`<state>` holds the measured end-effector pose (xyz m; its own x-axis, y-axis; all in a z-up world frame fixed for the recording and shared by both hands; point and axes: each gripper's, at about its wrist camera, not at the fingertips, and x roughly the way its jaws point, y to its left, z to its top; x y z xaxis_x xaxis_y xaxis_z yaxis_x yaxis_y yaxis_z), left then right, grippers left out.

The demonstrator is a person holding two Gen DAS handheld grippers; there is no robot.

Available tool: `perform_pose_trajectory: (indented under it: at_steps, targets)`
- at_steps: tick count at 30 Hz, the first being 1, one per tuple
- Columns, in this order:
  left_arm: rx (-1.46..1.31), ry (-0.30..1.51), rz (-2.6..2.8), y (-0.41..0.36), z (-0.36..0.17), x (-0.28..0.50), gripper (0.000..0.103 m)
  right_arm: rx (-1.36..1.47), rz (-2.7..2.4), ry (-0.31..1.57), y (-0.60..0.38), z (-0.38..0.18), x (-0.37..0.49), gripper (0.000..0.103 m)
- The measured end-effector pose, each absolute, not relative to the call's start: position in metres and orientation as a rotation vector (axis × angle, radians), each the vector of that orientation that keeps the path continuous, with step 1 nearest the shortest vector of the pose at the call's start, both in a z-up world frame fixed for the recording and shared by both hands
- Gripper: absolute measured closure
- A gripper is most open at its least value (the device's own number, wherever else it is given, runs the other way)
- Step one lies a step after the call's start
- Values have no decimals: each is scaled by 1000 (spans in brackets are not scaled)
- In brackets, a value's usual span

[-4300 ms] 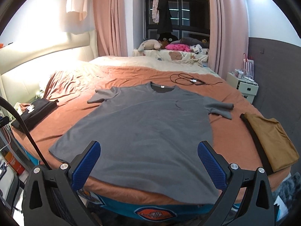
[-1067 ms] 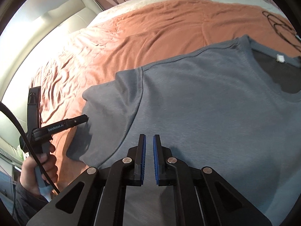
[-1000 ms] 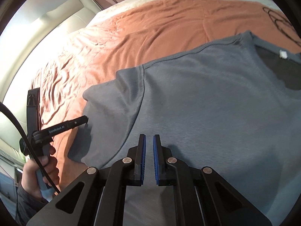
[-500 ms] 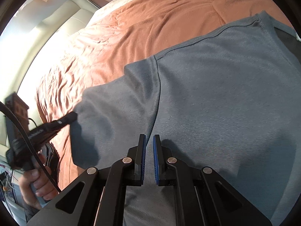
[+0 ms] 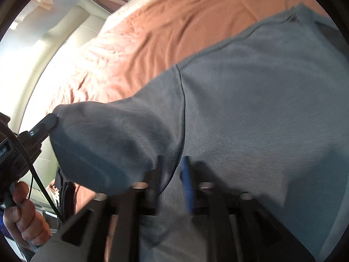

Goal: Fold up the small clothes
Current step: 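Lift the side edge and fold it over toward the collar, then release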

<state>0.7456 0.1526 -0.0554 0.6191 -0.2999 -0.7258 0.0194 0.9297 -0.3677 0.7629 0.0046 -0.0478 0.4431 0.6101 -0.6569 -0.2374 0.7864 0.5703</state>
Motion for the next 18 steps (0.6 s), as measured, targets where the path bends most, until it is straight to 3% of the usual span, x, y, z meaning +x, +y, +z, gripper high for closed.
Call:
perform_pose_trajectory:
  at_steps: [1,18]
  targets:
    - [-337,887,-193,147,-53,746,100,434,541,950,-4,-41,757,37]
    - [-256,920,-272,53,-43,742,100,480,459,863,-101,-17,707,37]
